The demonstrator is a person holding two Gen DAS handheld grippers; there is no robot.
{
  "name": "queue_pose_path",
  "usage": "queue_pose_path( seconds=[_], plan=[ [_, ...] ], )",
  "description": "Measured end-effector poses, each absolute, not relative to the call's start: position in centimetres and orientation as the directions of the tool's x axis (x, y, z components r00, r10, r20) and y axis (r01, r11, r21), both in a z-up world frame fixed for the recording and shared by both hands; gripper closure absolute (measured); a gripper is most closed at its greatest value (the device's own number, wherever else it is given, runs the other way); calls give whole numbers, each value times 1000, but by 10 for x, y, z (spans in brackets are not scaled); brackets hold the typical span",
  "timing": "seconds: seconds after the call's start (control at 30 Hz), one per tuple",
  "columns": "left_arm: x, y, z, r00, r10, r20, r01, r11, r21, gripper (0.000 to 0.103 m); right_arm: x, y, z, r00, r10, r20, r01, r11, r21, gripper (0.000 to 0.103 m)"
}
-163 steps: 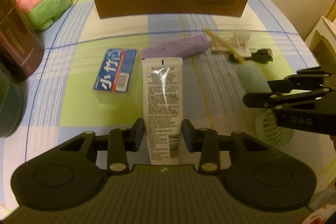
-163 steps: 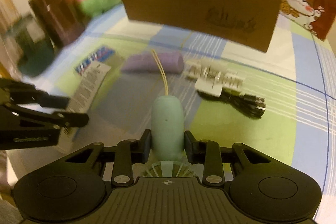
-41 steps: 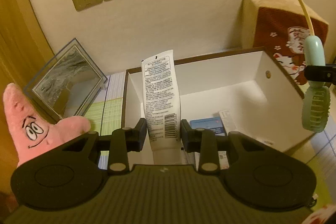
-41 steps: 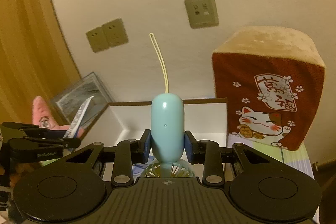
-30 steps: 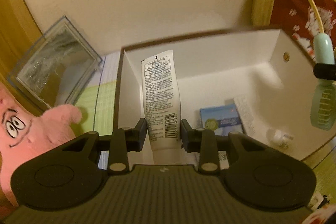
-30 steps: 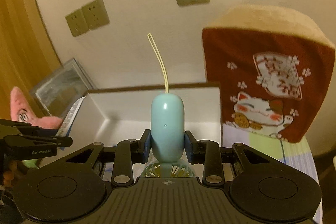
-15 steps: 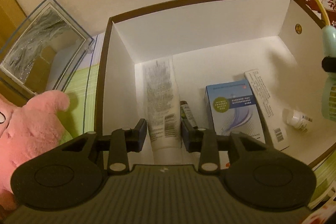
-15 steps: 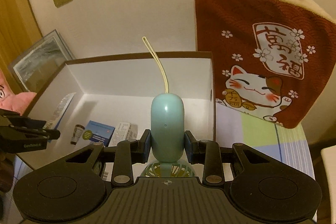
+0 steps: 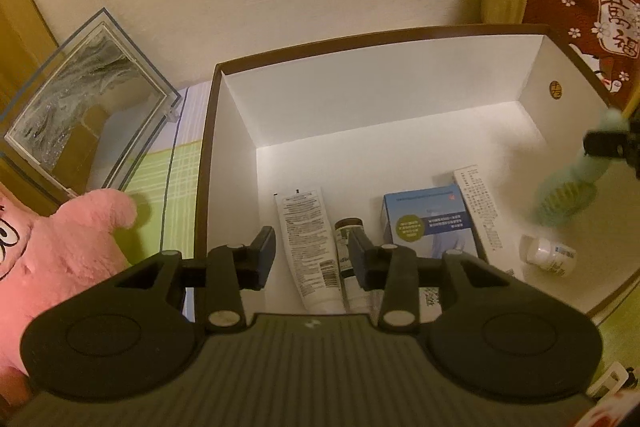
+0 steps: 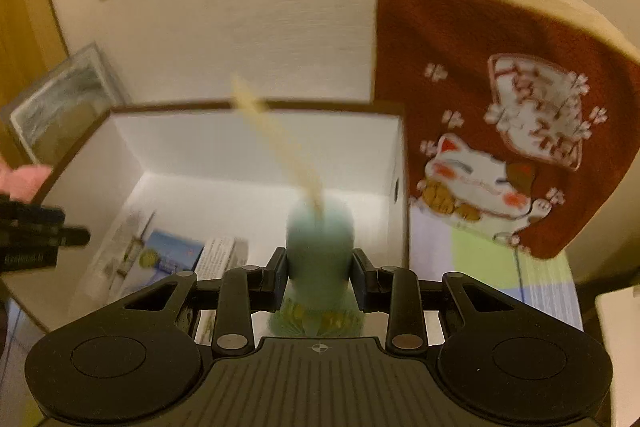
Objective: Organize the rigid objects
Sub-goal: 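Lower tube and fan into the brown box and open both tools, then withdraw both open tools up out of the box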
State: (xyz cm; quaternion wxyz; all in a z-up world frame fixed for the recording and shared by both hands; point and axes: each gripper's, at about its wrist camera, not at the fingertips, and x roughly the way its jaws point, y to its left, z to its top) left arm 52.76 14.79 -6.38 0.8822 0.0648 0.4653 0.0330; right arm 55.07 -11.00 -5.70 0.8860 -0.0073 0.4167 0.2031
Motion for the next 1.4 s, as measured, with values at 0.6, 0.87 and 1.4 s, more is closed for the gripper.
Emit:
queue_pose_path(
  seconds=[0.6, 0.87, 1.4],
  plan=[
    [489, 144, -37, 602, 61, -796, 4, 997, 80, 63, 504, -137, -24, 578, 446, -684, -353, 892, 283, 40],
    [461, 137, -12, 631, 24, -775, 2, 999, 33, 62, 474, -149, -9, 567, 487, -664, -359, 872, 334, 40],
    [385, 119, 15, 642, -13, -766, -9, 1000, -24, 59, 404, -165, 8, 522, 534, -665, -366, 844, 392, 40]
  ],
)
